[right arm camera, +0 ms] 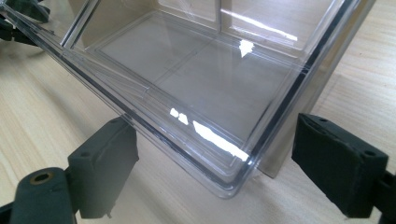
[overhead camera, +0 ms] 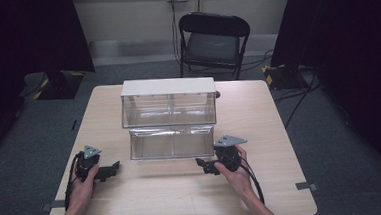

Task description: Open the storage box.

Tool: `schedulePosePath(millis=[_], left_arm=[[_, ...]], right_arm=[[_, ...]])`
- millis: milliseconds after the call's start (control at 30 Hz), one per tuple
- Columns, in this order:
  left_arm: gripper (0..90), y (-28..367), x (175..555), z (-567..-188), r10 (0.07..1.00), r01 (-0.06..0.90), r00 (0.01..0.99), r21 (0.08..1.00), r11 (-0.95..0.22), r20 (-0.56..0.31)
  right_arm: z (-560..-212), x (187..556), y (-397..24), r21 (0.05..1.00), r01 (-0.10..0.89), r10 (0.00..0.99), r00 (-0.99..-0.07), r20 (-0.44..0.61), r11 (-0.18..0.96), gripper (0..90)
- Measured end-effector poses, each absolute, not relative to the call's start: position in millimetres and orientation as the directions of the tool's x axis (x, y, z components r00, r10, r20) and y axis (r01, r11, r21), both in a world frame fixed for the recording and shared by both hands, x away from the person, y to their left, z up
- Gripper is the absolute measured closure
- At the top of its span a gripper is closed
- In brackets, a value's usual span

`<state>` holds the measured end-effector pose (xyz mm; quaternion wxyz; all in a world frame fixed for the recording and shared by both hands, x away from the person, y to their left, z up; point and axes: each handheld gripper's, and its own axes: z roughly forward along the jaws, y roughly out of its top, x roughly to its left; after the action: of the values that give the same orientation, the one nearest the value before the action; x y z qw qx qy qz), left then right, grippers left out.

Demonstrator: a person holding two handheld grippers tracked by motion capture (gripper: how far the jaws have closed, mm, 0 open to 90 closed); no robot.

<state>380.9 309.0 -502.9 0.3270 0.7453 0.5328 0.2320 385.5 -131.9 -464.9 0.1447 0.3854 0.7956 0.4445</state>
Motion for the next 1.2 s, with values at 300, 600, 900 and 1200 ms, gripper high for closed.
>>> schedulePosePath(millis=[300,600,900,1200], left_arm=[[9.2,309.0,380.9,-502.9,0.946,0.642,0.325,0.735,-0.218,-0.003],[9.2,309.0,380.9,-502.9,0.946,0.642,0.325,0.735,-0.218,-0.003],[9.2,309.0,380.9,-502.9,0.946,0.642,0.325,0.735,-0.218,-0.003],[9.2,309.0,380.9,-502.9,0.946,0.642,0.325,0.735,-0.218,-0.003]], right_arm=[[-462.5,383.2,-130.6,0.820,0.479,0.741,-0.663,0.105,0.313,14.0],[-461.9,383.4,-131.5,0.816,0.485,0.744,-0.660,0.105,0.315,13.9],[-460.5,382.1,-132.6,0.814,0.493,0.741,-0.661,0.119,0.309,14.0],[-457.8,380.5,-133.0,0.819,0.489,0.739,-0.662,0.123,0.302,13.7]])
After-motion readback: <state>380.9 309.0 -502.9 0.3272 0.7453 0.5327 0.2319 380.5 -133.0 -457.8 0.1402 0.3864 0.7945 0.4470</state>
